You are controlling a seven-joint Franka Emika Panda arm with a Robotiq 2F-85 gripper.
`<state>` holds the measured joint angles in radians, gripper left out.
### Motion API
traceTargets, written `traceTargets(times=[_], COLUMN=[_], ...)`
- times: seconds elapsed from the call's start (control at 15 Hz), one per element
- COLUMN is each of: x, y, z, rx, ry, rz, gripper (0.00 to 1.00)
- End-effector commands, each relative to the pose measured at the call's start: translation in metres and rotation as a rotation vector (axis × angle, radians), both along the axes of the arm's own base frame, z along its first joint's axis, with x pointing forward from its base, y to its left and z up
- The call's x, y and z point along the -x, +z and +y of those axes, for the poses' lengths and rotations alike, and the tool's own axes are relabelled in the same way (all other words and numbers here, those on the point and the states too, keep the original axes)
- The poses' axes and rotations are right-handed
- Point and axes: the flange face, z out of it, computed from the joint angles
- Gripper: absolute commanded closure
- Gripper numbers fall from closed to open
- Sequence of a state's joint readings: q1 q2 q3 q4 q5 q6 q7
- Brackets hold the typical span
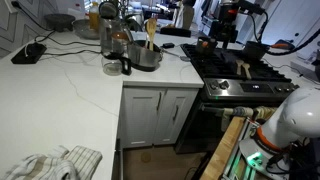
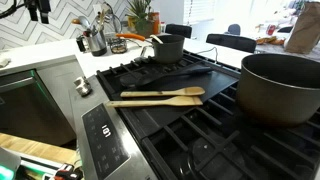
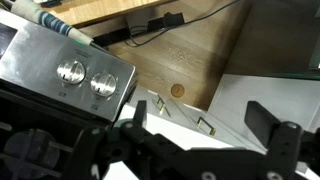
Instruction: Put the spoon inside the silver pot
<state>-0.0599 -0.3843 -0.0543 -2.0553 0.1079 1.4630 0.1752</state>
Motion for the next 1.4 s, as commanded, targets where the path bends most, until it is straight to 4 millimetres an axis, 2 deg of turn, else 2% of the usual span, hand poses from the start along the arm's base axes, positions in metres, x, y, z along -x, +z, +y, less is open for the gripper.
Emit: traceTargets(times=[0.0,0.67,0.73,0.87,1.07,1.33], x=[0.000,0.000,0.004,0.012,0.034,0.061], y=[0.000,0.001,0.004,0.012,0.021,0.015], z=[0.000,0.000,-0.008,-0.035,-0.103,-0.203], rx=[0.000,0.000,-0.026,-0.030,-0.060,-0.024], ry=[0.000,0.000,-0.014,-0.089,-0.243,-0.457], rz=[0.001,0.000,0.002,-0.016,-0.056,-0.127], gripper=[0.00,0.00,0.00,0.00,0.00,0.00])
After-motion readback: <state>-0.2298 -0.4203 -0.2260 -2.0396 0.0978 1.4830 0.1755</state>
